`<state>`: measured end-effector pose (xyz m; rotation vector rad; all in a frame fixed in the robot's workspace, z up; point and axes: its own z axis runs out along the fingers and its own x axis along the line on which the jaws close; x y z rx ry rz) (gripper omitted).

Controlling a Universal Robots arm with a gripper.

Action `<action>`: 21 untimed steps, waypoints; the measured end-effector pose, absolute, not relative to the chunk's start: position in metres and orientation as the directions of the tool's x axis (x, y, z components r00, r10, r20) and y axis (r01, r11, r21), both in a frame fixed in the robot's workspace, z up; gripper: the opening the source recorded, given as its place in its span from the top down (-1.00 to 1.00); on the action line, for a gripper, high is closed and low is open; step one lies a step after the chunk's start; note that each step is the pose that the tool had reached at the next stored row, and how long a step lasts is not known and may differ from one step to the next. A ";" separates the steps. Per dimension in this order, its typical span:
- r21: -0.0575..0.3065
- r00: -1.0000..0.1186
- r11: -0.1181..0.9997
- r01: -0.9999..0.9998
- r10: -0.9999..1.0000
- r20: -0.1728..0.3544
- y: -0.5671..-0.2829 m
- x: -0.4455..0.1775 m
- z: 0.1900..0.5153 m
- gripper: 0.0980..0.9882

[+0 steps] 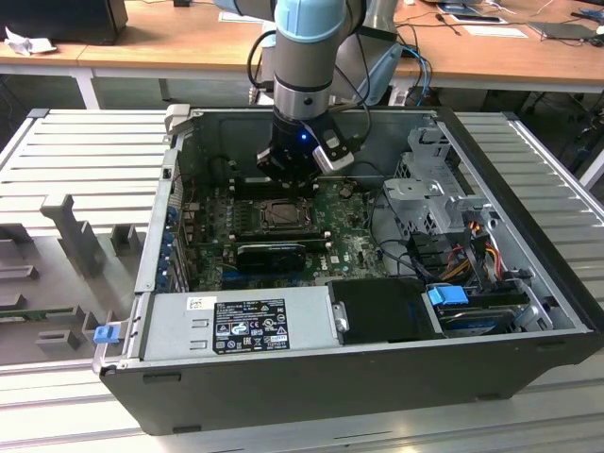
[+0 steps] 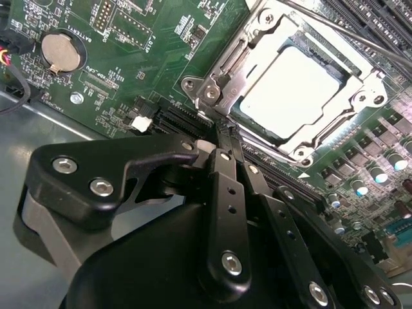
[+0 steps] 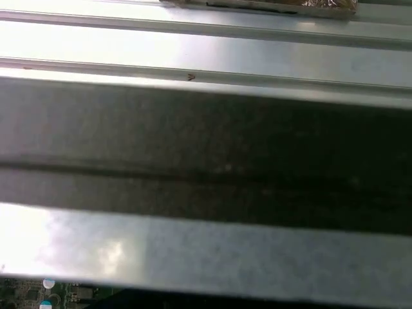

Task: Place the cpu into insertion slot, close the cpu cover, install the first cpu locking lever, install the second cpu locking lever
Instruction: 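Install the first cpu locking lever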

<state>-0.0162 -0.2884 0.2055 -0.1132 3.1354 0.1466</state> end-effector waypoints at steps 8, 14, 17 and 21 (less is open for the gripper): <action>0.050 -0.998 0.996 -0.070 -0.070 -0.001 -0.286 -0.016 0.206 0.98; 0.042 -0.998 0.997 -0.070 -0.070 0.000 -0.285 -0.016 0.204 0.98; 0.043 -0.998 0.997 -0.069 -0.069 -0.001 -0.285 -0.016 0.205 0.98; 0.033 -0.998 0.997 -0.069 -0.070 0.000 -0.285 -0.016 0.205 0.98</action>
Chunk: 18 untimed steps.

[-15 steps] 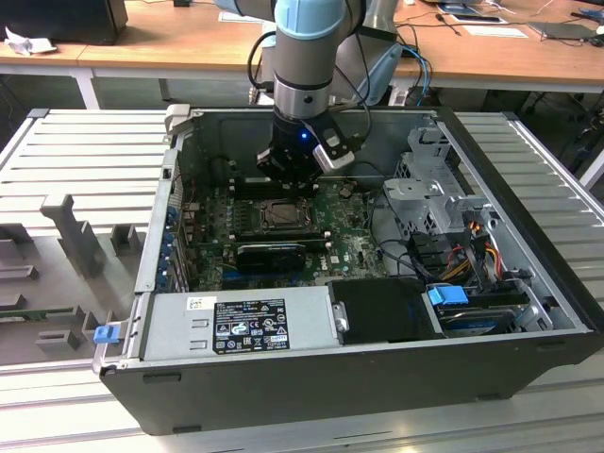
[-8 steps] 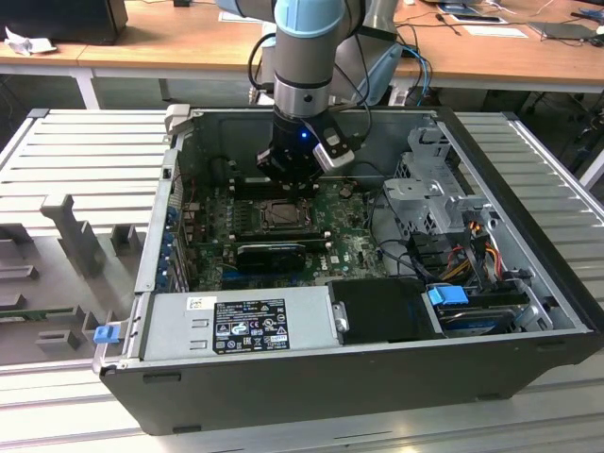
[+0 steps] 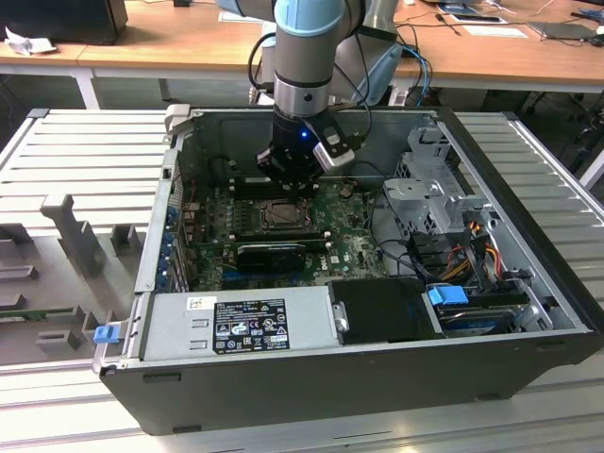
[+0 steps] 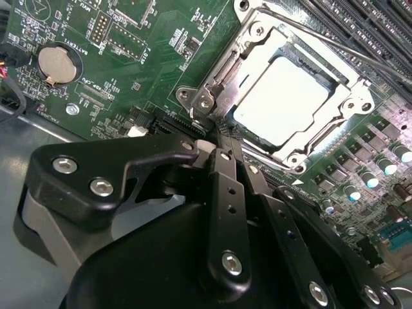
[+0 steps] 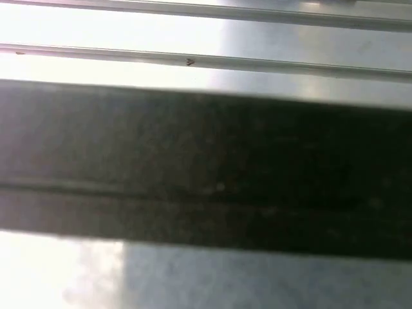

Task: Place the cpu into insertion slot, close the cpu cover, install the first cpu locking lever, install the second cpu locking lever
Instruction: 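Install the first cpu locking lever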

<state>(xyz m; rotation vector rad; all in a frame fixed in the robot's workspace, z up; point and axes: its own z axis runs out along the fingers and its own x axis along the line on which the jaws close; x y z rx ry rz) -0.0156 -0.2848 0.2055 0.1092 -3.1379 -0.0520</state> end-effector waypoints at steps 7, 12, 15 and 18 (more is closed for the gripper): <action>0.023 -0.998 0.997 -0.069 -0.069 0.001 -0.285 -0.016 0.203 0.98; 0.039 -0.998 0.997 -0.070 -0.070 0.000 -0.285 -0.015 0.202 0.98; 0.066 -0.998 0.995 -0.069 -0.069 -0.002 -0.285 -0.015 0.202 0.98; 0.082 -0.998 0.994 -0.069 -0.069 -0.003 -0.285 -0.015 0.204 0.98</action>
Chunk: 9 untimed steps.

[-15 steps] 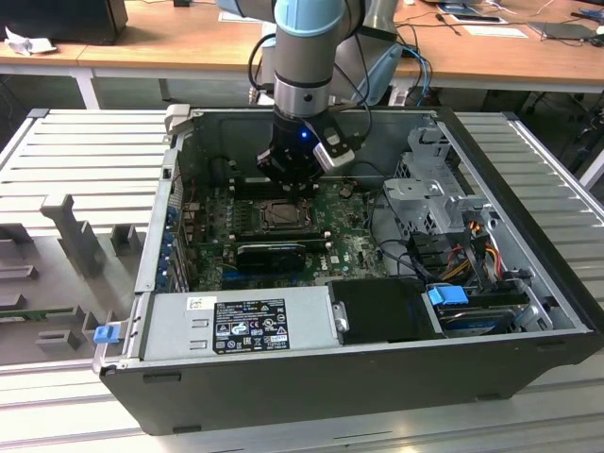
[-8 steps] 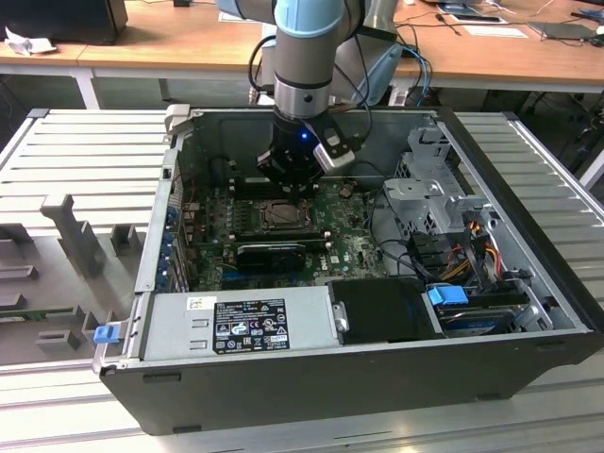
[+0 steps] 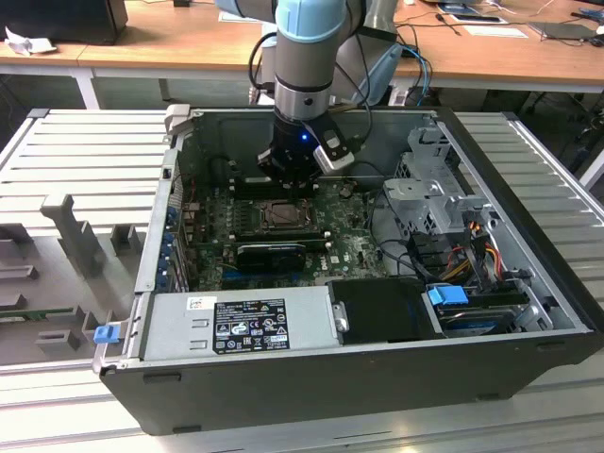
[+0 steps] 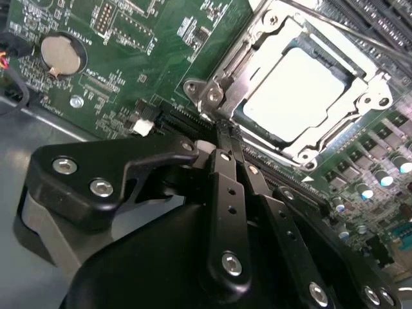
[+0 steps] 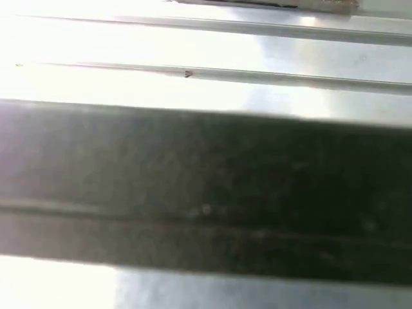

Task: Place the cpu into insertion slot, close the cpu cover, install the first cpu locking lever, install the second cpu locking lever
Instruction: 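Install the first cpu locking lever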

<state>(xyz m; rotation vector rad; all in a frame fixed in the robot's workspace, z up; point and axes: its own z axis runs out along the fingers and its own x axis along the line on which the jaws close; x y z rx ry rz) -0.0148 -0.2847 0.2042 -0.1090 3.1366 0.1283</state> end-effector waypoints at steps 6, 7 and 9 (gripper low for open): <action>0.081 -0.998 0.994 -0.069 -0.069 -0.003 -0.285 -0.015 0.222 0.98; 0.082 -0.998 0.994 -0.070 -0.070 -0.003 -0.285 -0.015 0.222 0.98; 0.081 -0.998 0.994 -0.070 -0.069 -0.003 -0.286 -0.015 0.222 0.98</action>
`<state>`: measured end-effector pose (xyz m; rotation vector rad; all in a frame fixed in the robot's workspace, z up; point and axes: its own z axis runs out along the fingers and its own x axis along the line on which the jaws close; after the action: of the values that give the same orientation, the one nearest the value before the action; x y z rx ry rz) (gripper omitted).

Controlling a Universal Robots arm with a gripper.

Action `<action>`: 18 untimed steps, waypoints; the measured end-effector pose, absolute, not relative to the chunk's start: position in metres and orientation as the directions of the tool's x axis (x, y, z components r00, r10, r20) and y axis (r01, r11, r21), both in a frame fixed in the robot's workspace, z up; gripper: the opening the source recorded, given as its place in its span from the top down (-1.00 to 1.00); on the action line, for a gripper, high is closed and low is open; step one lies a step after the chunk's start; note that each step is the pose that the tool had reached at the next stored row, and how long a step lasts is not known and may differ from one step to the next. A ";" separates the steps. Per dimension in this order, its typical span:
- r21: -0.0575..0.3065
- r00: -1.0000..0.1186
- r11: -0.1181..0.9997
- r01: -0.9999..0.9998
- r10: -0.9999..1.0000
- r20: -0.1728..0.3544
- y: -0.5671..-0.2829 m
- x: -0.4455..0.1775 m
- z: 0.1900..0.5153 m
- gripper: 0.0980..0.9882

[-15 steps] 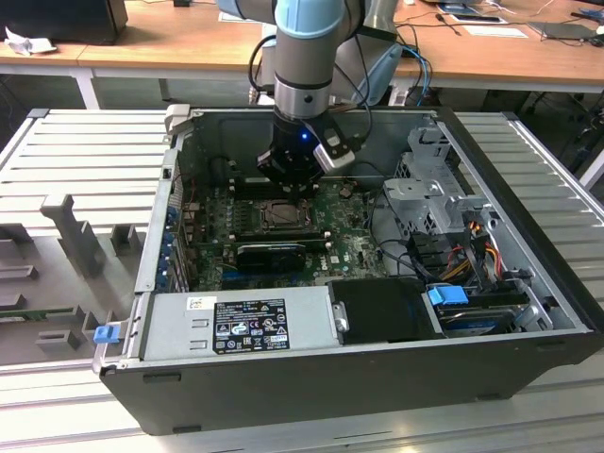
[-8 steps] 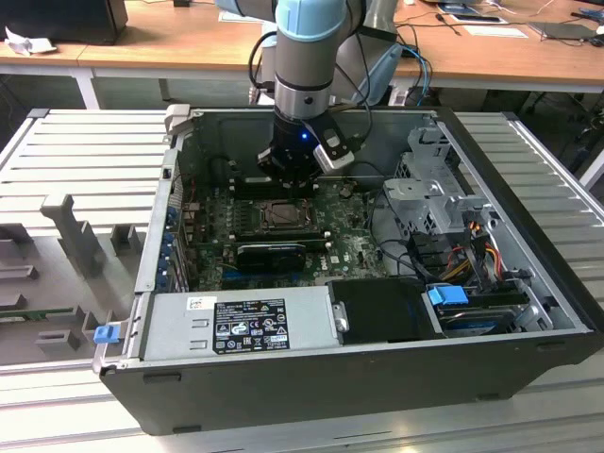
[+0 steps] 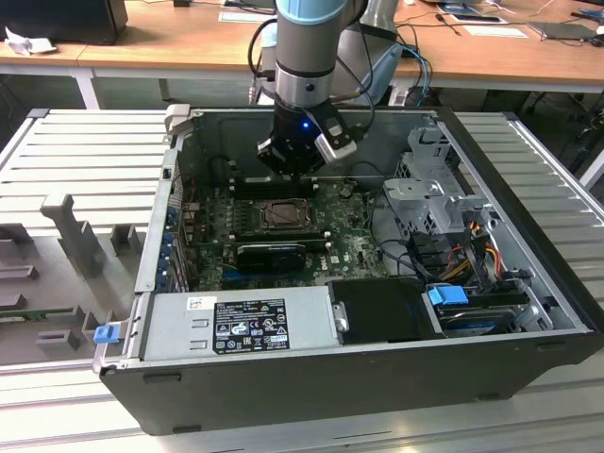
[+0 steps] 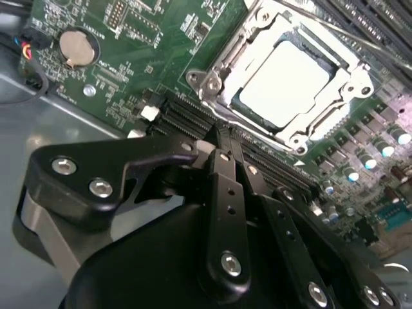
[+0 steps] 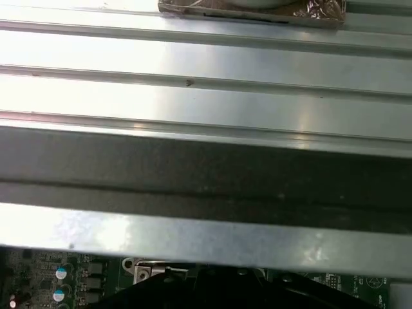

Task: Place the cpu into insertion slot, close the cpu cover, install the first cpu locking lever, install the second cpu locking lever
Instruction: 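Install the first cpu locking lever, then install the second cpu locking lever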

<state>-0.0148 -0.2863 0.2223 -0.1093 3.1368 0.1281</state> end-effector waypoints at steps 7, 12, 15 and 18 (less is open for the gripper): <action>0.081 -0.998 0.994 -0.069 -0.069 -0.003 -0.290 -0.015 0.222 0.98; 0.082 -0.998 0.994 -0.069 -0.069 -0.003 -0.293 -0.015 0.222 0.98; 0.081 -0.998 0.994 -0.069 -0.069 -0.003 -0.296 -0.015 0.222 0.98; 0.081 -0.998 0.994 -0.070 -0.069 -0.003 -0.302 -0.015 0.222 0.98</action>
<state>-0.0148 -0.3015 0.2222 -0.1093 3.1368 0.1280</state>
